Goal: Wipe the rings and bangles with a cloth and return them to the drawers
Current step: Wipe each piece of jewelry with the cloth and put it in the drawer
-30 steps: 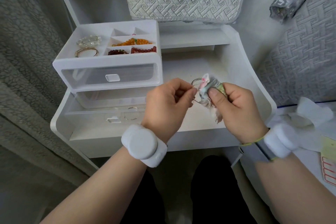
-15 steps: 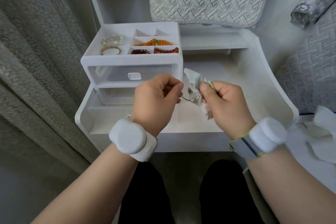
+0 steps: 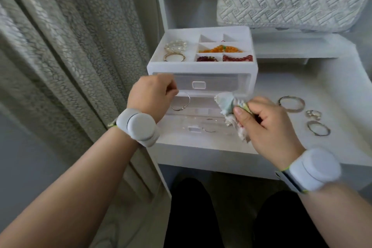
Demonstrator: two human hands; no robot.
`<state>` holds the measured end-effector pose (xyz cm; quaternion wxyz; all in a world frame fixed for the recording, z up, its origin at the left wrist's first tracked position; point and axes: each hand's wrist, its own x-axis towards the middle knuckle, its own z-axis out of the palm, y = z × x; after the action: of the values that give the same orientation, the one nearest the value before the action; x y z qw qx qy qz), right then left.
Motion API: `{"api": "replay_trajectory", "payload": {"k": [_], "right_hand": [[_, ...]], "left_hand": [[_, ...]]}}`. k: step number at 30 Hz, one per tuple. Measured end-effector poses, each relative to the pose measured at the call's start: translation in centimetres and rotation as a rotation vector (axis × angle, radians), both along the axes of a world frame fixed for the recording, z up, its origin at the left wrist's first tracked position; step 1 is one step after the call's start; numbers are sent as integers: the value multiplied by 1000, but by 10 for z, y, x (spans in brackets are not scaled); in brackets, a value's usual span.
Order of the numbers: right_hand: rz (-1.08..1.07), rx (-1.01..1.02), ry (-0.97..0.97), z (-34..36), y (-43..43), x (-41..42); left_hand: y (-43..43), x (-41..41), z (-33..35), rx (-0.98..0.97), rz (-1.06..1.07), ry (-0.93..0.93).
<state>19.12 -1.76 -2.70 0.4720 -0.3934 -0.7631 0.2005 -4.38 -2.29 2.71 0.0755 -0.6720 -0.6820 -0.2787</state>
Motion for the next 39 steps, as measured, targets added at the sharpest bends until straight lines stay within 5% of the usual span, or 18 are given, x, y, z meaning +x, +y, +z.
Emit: {"api": "replay_trajectory", "payload": {"k": [13, 21, 39], "right_hand": [[33, 14, -49, -17, 3, -9], [66, -11, -27, -21, 4, -10], [80, -23, -10, -21, 5, -11]], "left_hand": [[26, -13, 1, -420, 26, 593], [35, -13, -6, -500, -18, 859], [40, -22, -8, -613, -88, 659]]}}
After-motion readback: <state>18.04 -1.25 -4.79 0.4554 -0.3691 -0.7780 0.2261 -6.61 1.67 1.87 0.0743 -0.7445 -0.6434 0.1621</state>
